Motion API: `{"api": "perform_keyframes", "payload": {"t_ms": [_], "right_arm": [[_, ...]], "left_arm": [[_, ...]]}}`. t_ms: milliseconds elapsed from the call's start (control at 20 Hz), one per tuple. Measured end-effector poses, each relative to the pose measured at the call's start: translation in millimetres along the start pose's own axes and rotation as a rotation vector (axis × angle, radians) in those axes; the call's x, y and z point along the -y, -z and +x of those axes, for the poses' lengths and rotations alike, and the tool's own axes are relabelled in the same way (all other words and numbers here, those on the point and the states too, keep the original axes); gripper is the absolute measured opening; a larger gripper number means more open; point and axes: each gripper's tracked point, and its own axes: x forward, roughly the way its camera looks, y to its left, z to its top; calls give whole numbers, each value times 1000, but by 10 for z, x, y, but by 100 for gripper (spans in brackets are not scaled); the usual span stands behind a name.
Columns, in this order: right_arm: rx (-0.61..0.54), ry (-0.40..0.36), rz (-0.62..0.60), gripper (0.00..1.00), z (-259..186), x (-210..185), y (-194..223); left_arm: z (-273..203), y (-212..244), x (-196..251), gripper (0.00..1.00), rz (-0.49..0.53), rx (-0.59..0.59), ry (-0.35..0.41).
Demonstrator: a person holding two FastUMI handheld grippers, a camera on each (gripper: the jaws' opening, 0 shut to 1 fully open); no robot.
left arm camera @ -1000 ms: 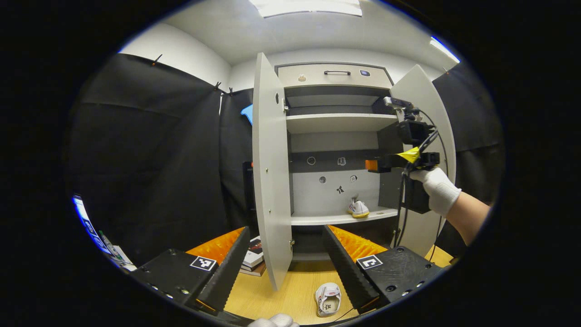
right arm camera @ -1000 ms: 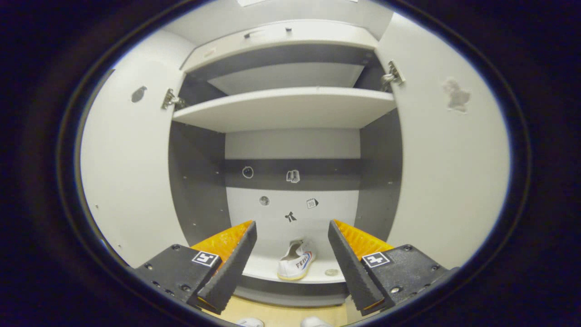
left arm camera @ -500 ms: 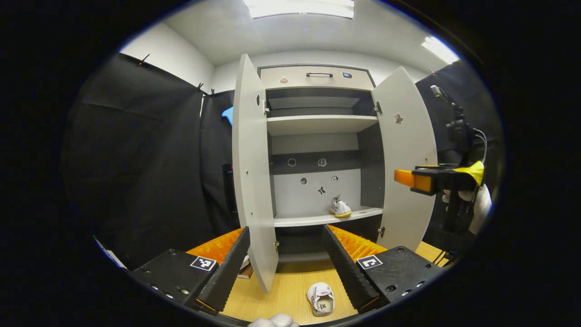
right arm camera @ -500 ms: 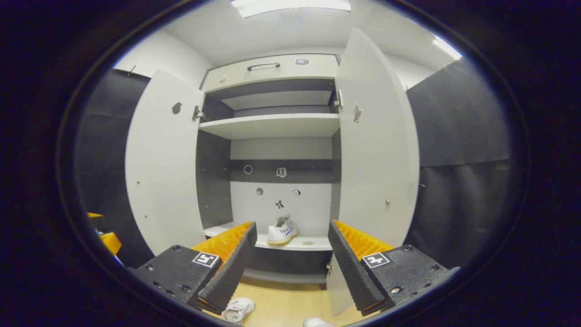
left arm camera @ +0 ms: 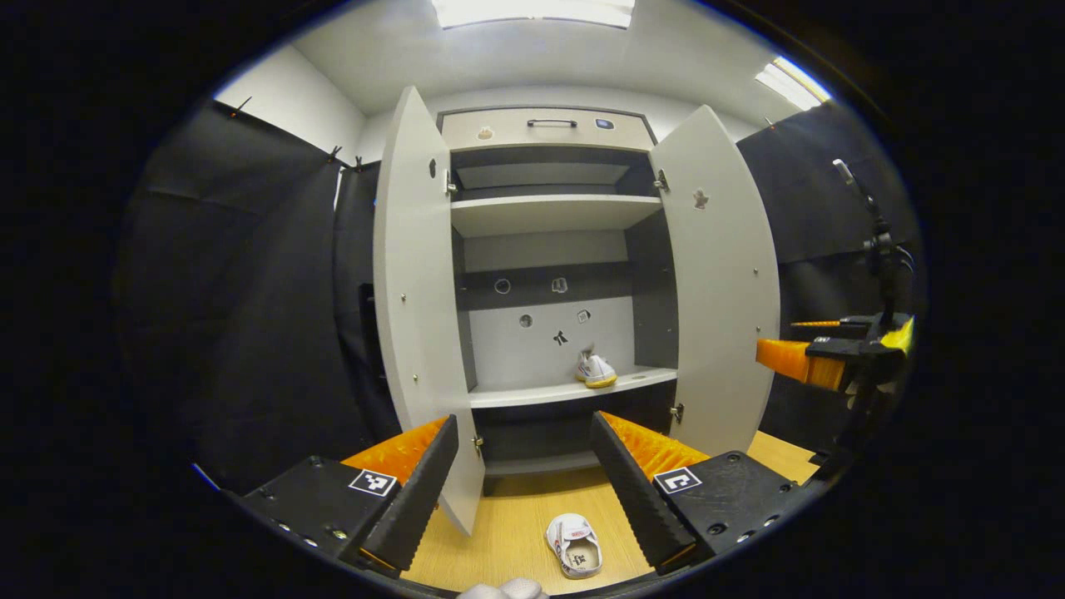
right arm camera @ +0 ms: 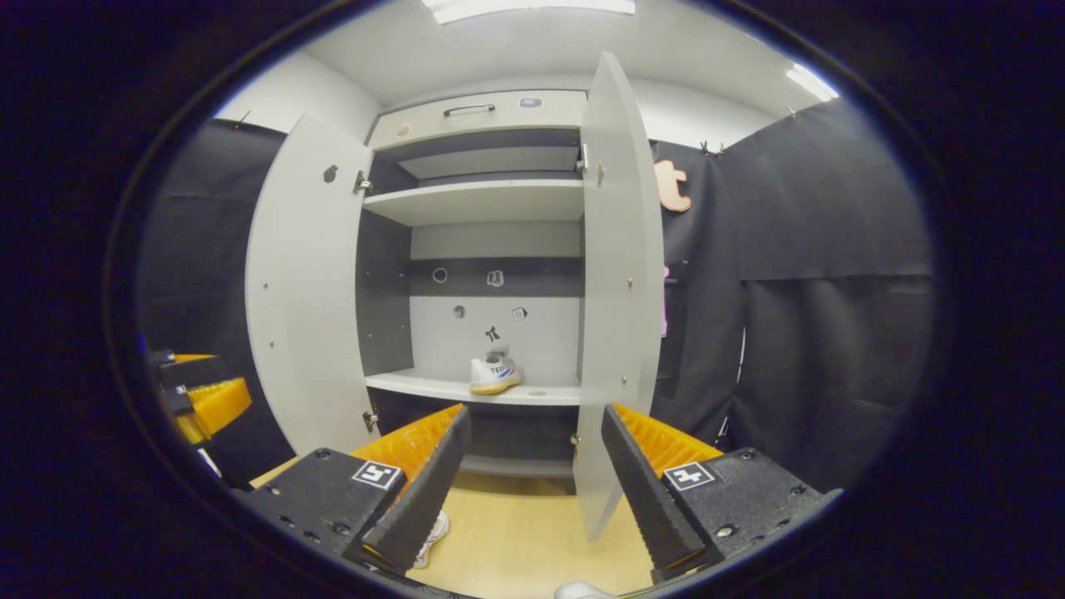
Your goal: Grab one shoe with the right hand and put it into the shoe cabinet, grab the other shoe with the left hand and put it into the shoe cabinet; then close the right door with the right hand and the left door with the left hand.
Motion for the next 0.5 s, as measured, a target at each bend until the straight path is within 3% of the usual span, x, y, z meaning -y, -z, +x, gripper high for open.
{"api": "perform_keyframes", "payload": {"t_ms": [350,500], "right_arm": [[-59,10,-49,99,-44,149,111],[-106,19,-61,100,-70,213,240]], "left_arm": [[230,1626,339,97,-33,-202,70],[281,2403,402,97,6,-316,66]]}}
